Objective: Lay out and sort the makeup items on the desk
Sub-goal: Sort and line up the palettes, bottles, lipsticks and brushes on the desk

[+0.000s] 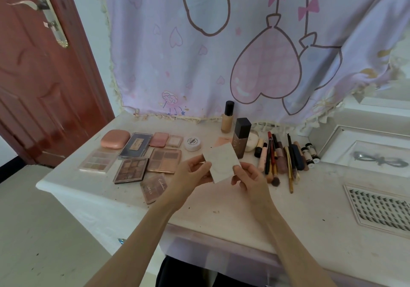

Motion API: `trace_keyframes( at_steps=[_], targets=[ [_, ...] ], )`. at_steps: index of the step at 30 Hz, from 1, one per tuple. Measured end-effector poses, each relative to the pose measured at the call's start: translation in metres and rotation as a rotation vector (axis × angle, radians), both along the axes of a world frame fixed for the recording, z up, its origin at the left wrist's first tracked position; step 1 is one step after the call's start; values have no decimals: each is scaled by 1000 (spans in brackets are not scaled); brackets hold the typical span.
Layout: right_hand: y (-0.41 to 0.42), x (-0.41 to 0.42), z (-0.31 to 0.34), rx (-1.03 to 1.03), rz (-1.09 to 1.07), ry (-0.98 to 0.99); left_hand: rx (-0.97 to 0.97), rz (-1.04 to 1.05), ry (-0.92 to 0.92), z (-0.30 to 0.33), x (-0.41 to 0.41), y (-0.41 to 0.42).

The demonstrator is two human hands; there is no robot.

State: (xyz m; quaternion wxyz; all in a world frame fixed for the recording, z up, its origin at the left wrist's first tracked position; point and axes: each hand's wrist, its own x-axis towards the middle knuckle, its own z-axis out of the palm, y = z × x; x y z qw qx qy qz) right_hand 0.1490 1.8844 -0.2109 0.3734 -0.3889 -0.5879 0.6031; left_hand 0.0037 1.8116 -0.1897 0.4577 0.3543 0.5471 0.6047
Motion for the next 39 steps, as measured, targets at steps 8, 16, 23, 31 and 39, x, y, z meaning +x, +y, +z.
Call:
trace_keyframes(
  at_steps=[8, 16, 23, 31, 39],
  targets=[
    [2, 9, -4, 16, -26, 81, -43, 19, 1298, -3, 7, 1],
    [3, 8, -7, 63, 14, 22, 44, 32, 1407, -9, 14, 7],
    [7, 4, 3, -221, 330, 167, 139, -89, 1135, -2, 13, 2],
    [3, 4, 7, -462, 416, 384, 156, -165, 1071, -1, 9, 1],
    [0, 1, 10, -468, 426, 403, 205, -101, 1214, 5, 6, -2]
  ],
)
